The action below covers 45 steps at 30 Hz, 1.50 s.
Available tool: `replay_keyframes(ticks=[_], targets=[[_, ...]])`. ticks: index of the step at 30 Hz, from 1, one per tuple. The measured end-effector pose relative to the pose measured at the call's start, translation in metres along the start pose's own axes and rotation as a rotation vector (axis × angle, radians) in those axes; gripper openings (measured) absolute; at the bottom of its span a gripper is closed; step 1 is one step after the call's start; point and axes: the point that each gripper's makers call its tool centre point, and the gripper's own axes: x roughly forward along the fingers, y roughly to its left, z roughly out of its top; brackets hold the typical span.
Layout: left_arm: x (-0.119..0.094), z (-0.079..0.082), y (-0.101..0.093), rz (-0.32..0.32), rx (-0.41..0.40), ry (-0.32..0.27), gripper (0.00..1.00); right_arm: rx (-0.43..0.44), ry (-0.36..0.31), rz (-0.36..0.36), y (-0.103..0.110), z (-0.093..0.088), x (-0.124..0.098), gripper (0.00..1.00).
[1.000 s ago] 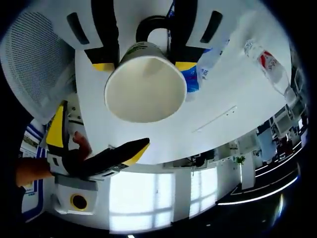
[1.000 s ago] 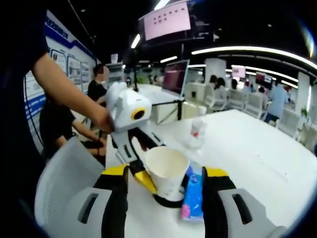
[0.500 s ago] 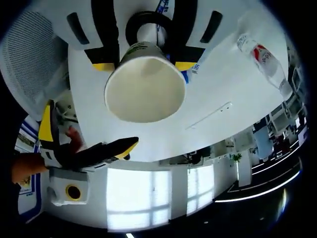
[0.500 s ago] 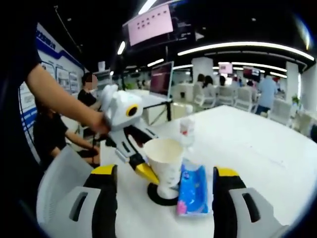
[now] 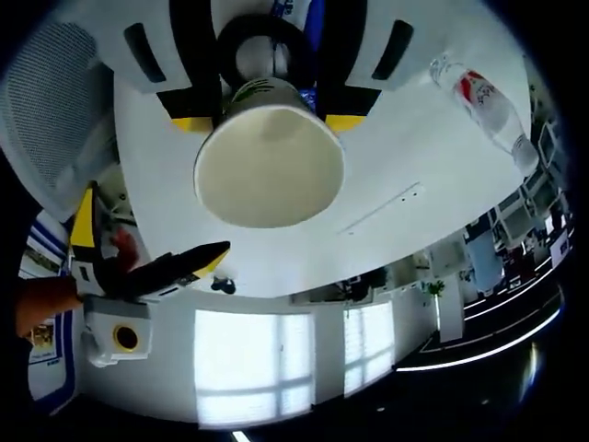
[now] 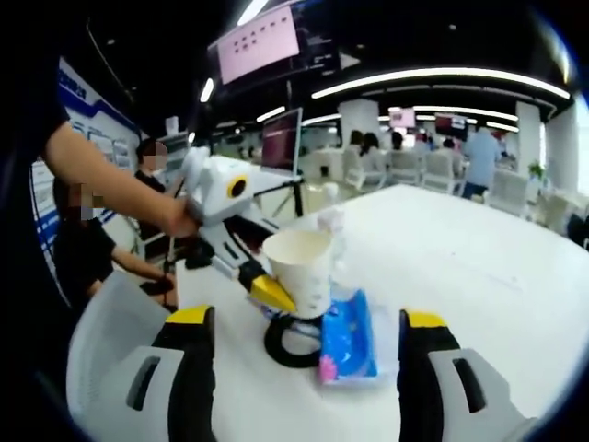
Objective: Arrange the tabletop items into an orderly group along one side of the table until the central work area is clear of visible clutter.
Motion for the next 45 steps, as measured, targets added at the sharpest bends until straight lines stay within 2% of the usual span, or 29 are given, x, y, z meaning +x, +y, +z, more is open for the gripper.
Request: replay_keyframes(ticks=[37, 45], targets=[[0.026, 0.004, 0.064, 0.105, -0.007, 0.005, 0.39, 0.085, 0.044, -0.110, -0.022, -0.033, -0.025, 0.80], [0.033, 0.004, 0.087, 0.148, -0.034, -0.004, 0.39, 0.114, 0.049, -0.148, -0.031, -0.040, -0.031, 0.80]])
